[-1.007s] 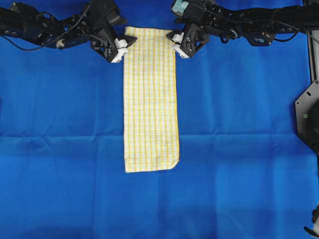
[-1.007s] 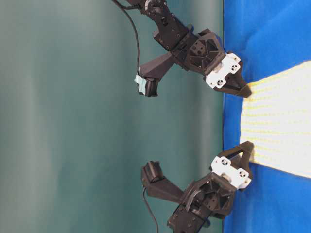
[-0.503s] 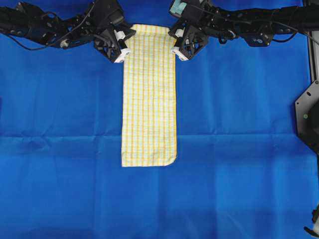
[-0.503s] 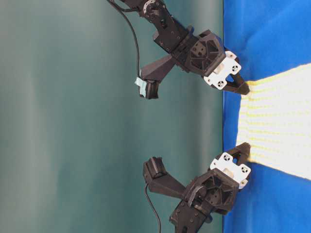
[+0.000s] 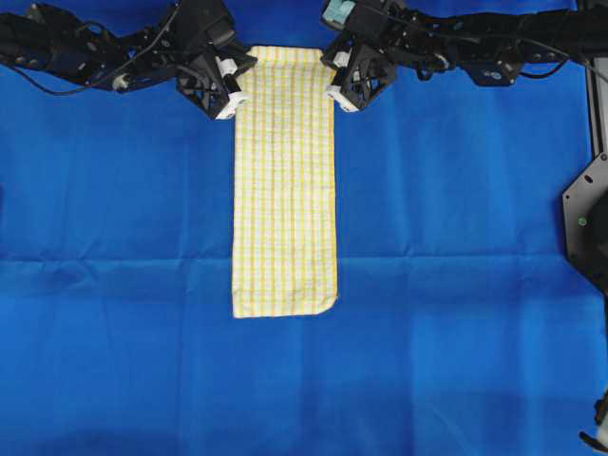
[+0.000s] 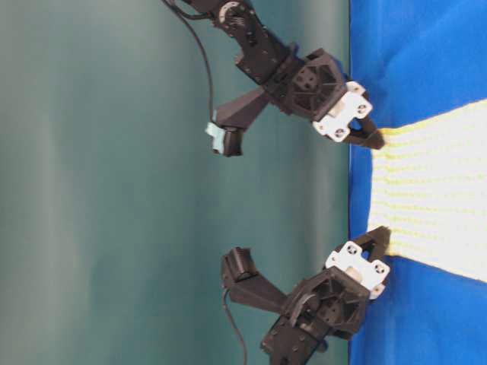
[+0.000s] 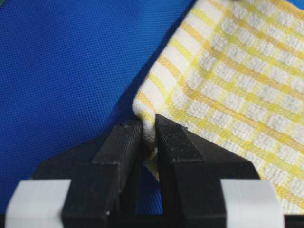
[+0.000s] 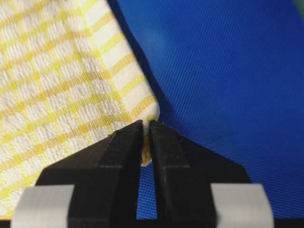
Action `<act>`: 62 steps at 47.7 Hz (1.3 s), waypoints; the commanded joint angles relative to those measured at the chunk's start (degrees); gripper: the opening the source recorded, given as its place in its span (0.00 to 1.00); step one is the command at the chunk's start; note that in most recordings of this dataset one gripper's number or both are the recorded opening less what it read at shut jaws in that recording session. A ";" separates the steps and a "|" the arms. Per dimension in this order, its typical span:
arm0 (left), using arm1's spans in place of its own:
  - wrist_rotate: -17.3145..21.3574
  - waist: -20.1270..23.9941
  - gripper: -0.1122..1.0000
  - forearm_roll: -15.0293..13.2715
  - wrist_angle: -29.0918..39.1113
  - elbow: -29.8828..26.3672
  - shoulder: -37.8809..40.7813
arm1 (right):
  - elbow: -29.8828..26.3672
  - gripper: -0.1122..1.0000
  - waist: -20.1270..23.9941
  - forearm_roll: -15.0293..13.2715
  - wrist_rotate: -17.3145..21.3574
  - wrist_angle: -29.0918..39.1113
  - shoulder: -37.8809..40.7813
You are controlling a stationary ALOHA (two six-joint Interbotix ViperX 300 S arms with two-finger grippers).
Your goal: Fold the yellow towel.
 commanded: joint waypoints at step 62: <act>-2.11 -27.86 0.15 -0.35 -0.35 10.81 -16.79 | 13.36 0.14 24.61 0.53 10.72 -0.62 -17.31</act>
